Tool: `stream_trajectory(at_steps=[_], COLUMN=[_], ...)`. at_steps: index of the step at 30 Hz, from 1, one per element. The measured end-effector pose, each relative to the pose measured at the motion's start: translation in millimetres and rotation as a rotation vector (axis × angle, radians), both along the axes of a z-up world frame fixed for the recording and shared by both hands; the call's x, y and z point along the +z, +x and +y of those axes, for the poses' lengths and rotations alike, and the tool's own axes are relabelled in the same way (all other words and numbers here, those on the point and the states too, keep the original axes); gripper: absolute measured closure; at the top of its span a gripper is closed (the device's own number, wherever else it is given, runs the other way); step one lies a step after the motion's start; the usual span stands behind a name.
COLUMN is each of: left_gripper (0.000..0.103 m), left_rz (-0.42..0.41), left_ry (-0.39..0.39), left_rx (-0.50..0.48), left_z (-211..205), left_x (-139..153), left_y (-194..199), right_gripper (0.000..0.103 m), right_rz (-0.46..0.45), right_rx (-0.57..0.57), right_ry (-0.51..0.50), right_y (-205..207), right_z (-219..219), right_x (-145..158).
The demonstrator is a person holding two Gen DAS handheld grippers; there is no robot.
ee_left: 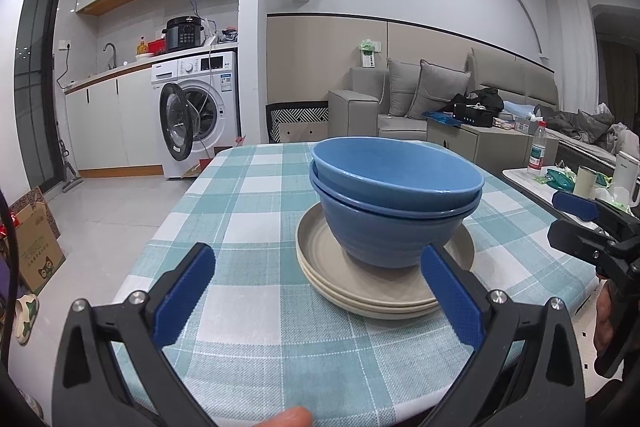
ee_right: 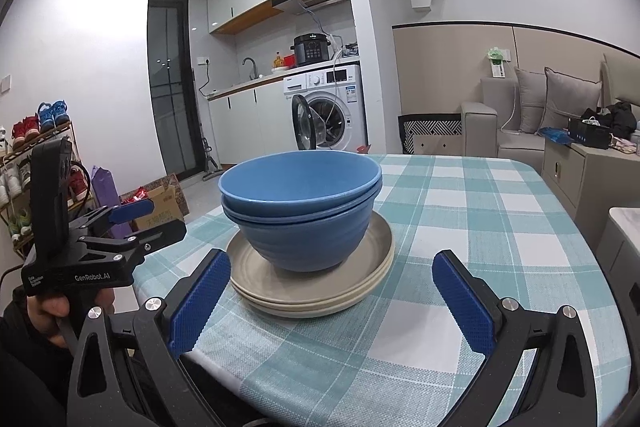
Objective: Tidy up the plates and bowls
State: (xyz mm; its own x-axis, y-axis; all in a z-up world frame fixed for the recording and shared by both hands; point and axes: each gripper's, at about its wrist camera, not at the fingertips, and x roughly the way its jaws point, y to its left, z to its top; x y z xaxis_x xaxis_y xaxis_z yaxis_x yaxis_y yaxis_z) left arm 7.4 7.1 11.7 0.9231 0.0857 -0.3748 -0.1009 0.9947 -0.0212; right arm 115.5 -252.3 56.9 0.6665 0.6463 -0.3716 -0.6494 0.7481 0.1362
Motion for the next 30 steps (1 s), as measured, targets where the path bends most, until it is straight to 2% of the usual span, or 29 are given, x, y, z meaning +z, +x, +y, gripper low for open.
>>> stream_trajectory(at_steps=[30], left_gripper=[0.000], left_rz=[-0.006], left_ry=[-0.011], left_rx=[0.009], left_z=[3], left_x=[2], left_y=[-20], right_gripper=[0.000], right_rz=[-0.010], right_rx=[0.001], right_ry=[-0.014], right_y=[-16], right_z=[-4], right_x=[0])
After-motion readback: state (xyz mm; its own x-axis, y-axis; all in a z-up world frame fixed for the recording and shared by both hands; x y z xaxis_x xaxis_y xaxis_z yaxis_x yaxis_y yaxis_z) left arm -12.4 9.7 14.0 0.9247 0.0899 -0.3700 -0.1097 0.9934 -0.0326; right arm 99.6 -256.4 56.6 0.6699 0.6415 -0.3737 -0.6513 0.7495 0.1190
